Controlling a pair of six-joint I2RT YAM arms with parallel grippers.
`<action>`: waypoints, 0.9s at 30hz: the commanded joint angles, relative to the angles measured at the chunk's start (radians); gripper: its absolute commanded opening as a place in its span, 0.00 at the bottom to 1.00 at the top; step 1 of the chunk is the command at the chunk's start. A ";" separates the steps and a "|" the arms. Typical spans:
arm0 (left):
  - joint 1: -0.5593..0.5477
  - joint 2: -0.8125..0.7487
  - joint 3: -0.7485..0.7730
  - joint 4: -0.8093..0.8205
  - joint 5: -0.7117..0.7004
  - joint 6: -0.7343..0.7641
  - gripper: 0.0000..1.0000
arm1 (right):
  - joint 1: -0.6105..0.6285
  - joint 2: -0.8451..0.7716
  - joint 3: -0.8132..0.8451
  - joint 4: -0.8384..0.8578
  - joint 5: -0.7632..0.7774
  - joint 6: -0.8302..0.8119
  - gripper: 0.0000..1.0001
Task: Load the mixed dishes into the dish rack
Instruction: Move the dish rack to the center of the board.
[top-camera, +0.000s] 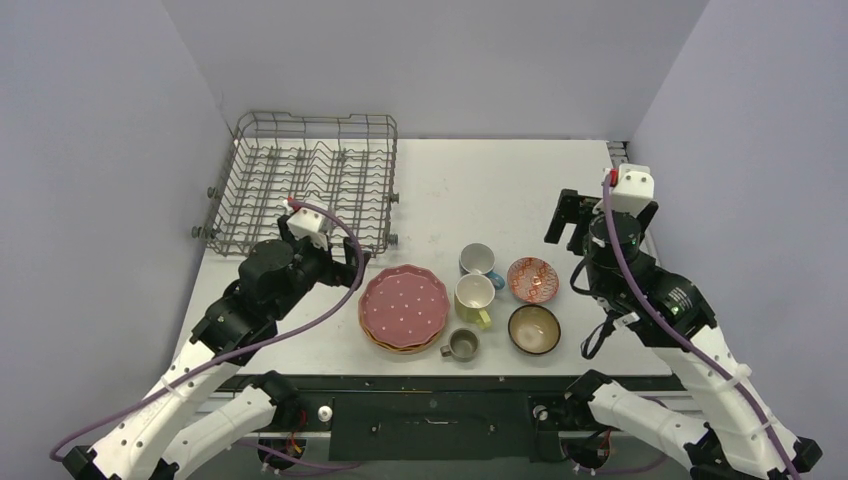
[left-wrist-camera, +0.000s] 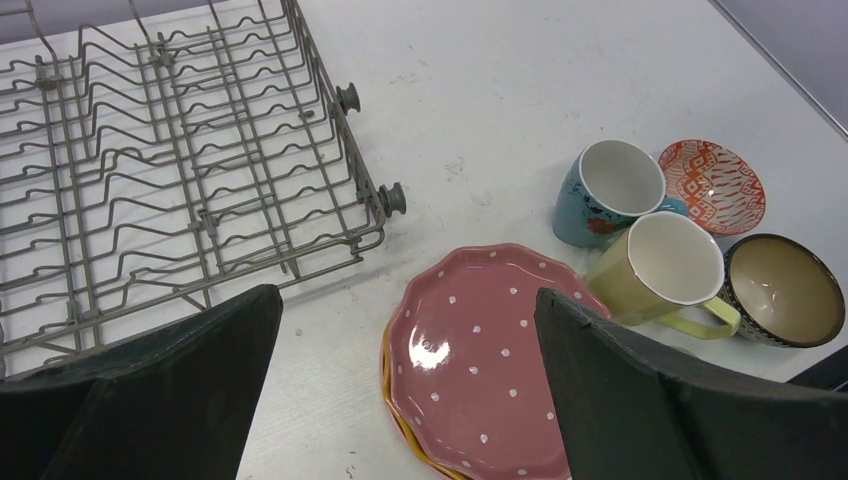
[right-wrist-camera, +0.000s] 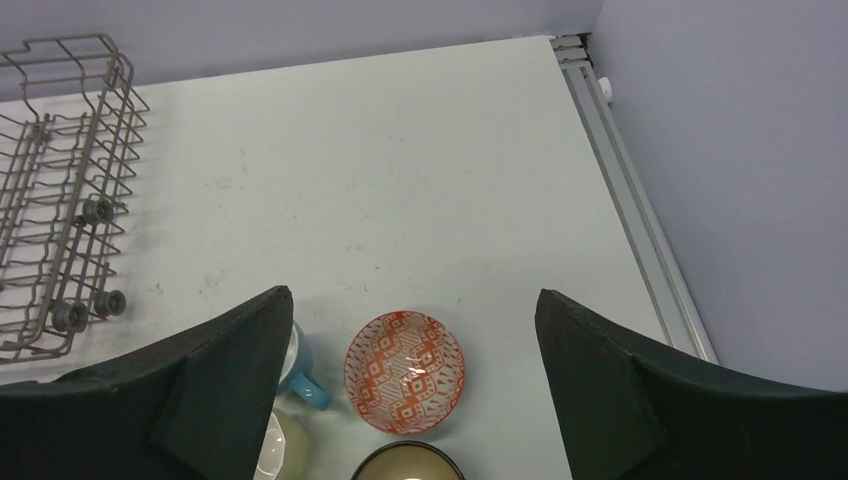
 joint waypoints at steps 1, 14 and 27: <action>0.005 0.004 0.042 -0.001 -0.042 -0.012 0.96 | 0.012 0.079 0.058 -0.086 -0.040 -0.023 0.85; 0.017 0.018 0.056 -0.035 -0.160 -0.027 0.96 | 0.145 0.319 0.191 -0.076 -0.002 -0.017 0.84; 0.086 -0.019 0.054 -0.034 -0.183 -0.054 0.96 | 0.162 0.619 0.442 -0.009 -0.162 0.072 0.84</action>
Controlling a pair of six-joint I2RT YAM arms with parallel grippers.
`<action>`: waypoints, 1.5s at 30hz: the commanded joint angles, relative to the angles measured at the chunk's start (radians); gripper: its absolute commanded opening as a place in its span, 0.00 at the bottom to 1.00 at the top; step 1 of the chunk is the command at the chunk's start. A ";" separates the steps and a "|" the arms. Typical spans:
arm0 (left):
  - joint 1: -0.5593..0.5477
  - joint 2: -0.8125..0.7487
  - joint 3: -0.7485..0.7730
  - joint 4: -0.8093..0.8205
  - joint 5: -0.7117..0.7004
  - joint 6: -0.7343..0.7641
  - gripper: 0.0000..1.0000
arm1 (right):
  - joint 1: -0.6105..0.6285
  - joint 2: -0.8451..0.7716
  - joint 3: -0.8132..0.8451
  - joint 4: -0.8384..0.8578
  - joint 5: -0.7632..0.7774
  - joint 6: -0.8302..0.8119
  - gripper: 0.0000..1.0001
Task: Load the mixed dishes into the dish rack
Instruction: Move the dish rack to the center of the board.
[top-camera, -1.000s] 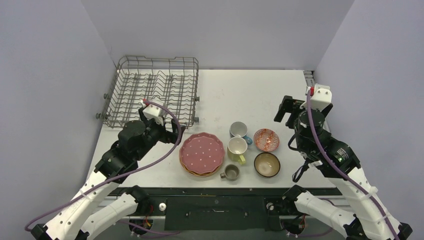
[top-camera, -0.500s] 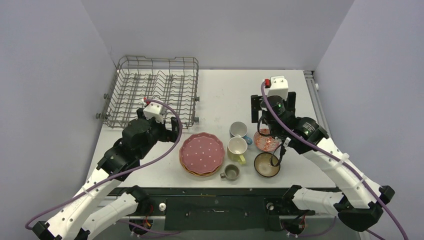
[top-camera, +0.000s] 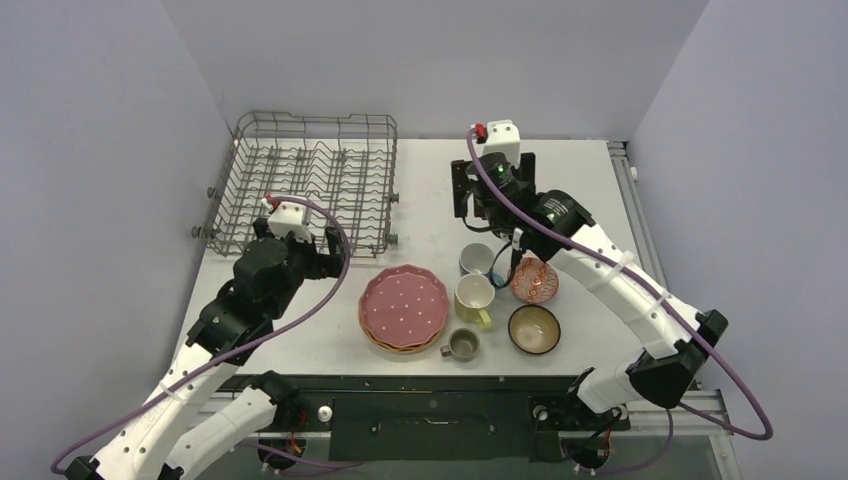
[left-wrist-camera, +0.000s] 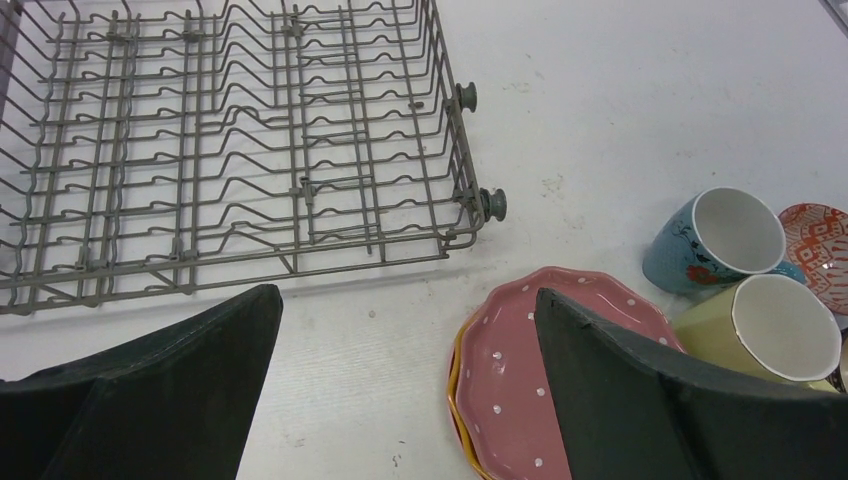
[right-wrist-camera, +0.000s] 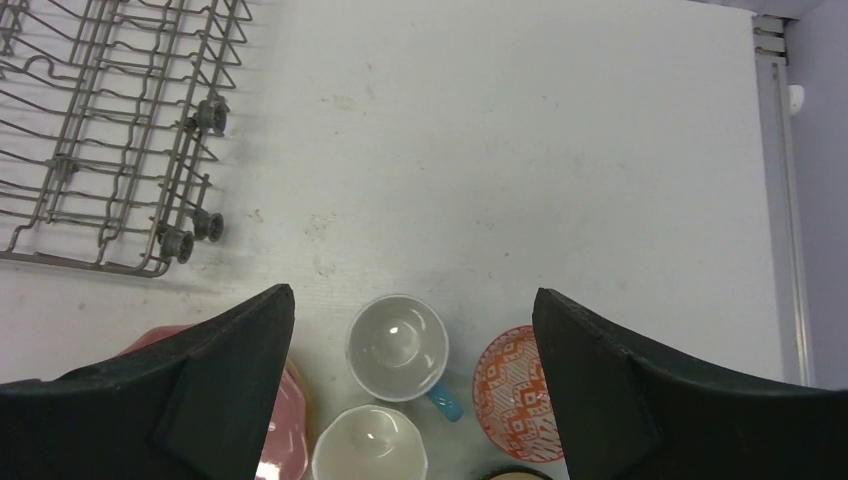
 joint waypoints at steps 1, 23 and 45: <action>0.037 -0.020 0.051 0.017 -0.001 -0.030 0.96 | 0.023 0.076 0.105 0.049 -0.068 0.059 0.84; 0.137 -0.100 0.042 0.032 0.057 -0.069 0.96 | 0.091 0.559 0.414 0.152 -0.165 0.295 0.77; 0.178 -0.114 0.035 0.045 0.117 -0.090 0.96 | 0.085 0.876 0.556 0.211 -0.202 0.408 0.59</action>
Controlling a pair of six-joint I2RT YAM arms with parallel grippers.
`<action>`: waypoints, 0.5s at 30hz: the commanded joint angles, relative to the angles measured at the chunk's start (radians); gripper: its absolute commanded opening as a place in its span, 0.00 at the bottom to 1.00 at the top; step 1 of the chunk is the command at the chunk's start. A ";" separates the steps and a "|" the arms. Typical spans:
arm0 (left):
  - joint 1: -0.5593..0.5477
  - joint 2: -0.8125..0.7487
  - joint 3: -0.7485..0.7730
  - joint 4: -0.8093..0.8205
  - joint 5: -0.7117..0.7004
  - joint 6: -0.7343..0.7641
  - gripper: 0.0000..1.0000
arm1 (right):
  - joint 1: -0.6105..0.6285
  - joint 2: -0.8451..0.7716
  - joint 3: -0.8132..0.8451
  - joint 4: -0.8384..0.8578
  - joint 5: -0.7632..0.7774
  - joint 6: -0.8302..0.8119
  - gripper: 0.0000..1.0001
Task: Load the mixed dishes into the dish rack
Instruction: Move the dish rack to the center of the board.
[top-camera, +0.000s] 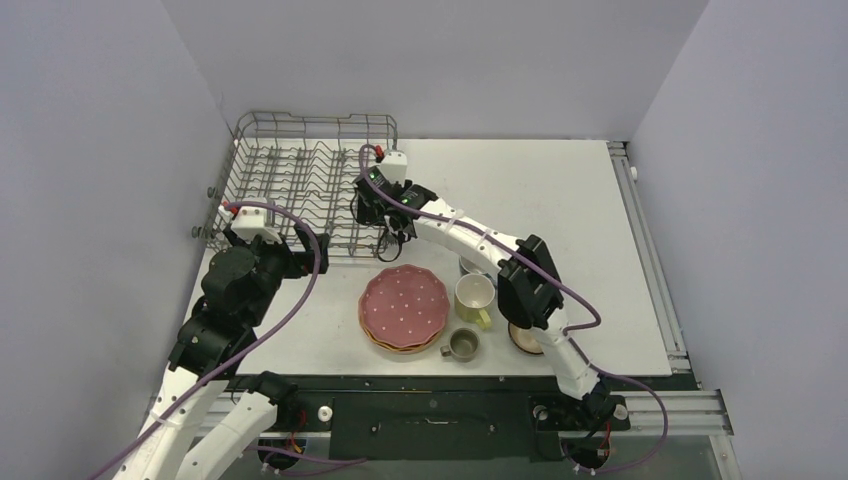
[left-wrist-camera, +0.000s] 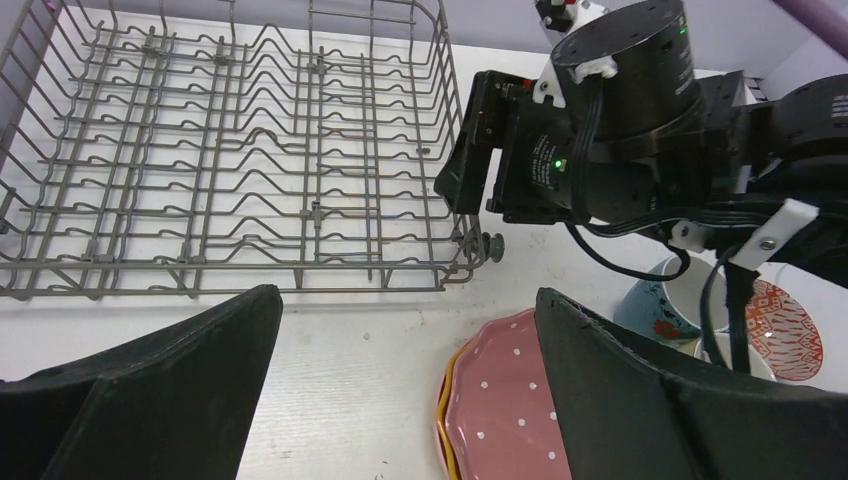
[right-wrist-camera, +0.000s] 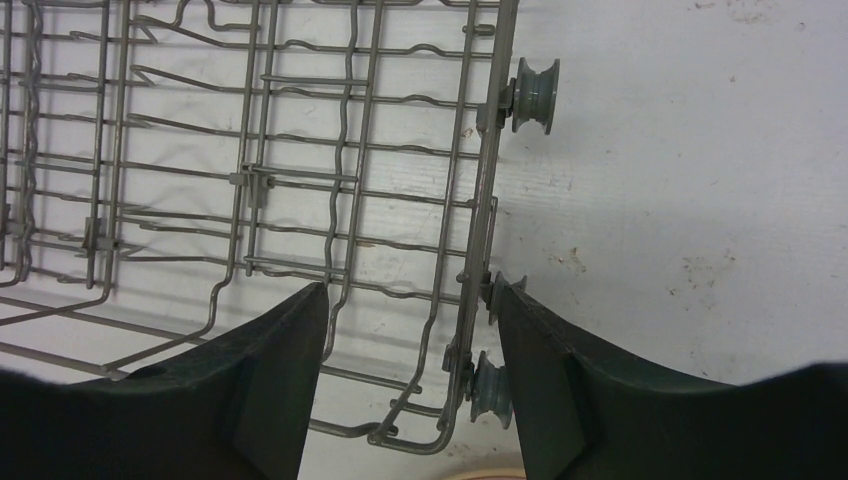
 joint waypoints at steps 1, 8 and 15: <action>0.008 -0.009 0.034 0.045 0.020 -0.013 0.96 | -0.007 0.027 0.047 0.030 0.020 0.020 0.58; 0.009 -0.006 0.033 0.047 0.019 -0.014 0.96 | -0.039 0.057 0.053 0.027 0.013 0.029 0.49; 0.016 0.002 0.031 0.050 0.021 -0.014 0.96 | -0.053 0.092 0.084 0.018 0.006 0.023 0.42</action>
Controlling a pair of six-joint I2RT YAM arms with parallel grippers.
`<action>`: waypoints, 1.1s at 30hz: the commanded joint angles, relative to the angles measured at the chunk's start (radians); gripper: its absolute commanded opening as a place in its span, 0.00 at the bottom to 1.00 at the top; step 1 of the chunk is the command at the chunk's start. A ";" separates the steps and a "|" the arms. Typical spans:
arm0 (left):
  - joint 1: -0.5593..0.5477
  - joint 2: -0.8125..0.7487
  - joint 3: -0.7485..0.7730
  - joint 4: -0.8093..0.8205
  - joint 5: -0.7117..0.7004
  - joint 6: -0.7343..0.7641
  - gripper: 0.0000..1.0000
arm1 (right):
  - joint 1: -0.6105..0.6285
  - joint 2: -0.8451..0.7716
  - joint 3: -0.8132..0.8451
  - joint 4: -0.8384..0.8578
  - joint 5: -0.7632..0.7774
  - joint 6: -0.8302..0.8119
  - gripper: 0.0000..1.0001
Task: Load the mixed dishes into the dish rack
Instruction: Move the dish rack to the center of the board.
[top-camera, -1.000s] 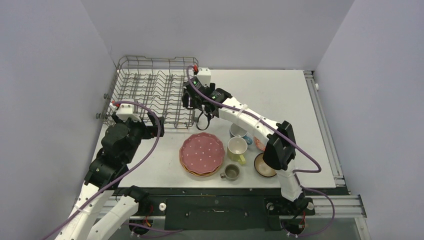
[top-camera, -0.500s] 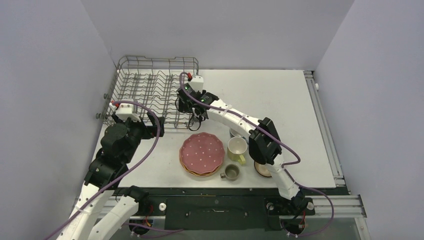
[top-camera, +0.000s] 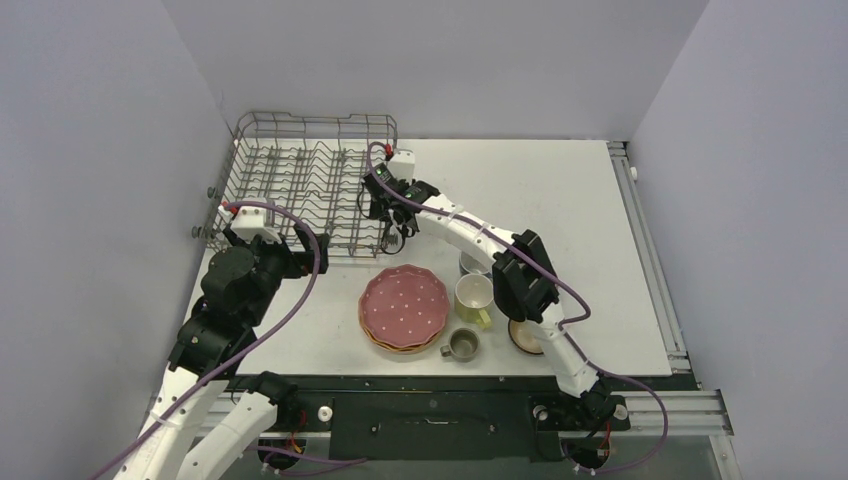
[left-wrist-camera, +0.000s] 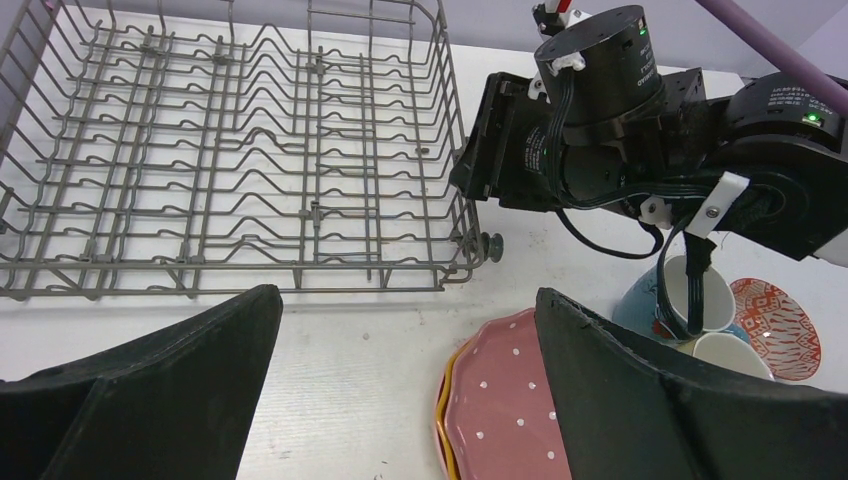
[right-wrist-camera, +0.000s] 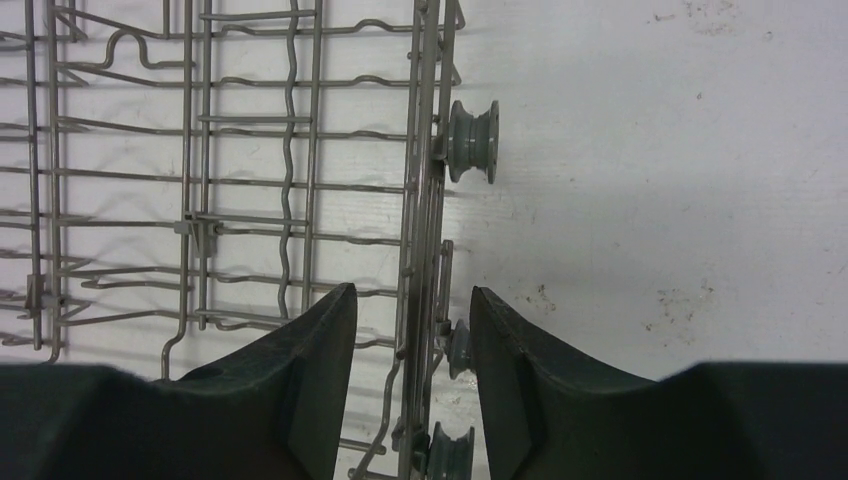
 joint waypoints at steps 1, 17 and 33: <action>0.013 0.003 0.031 0.049 0.012 -0.013 0.96 | -0.011 0.024 0.065 0.014 0.006 0.003 0.41; 0.029 0.006 0.031 0.051 0.018 -0.016 0.96 | -0.019 0.054 0.080 0.016 0.000 -0.001 0.25; 0.031 0.010 0.030 0.049 0.017 -0.016 0.96 | -0.071 0.004 0.016 0.043 -0.004 0.013 0.00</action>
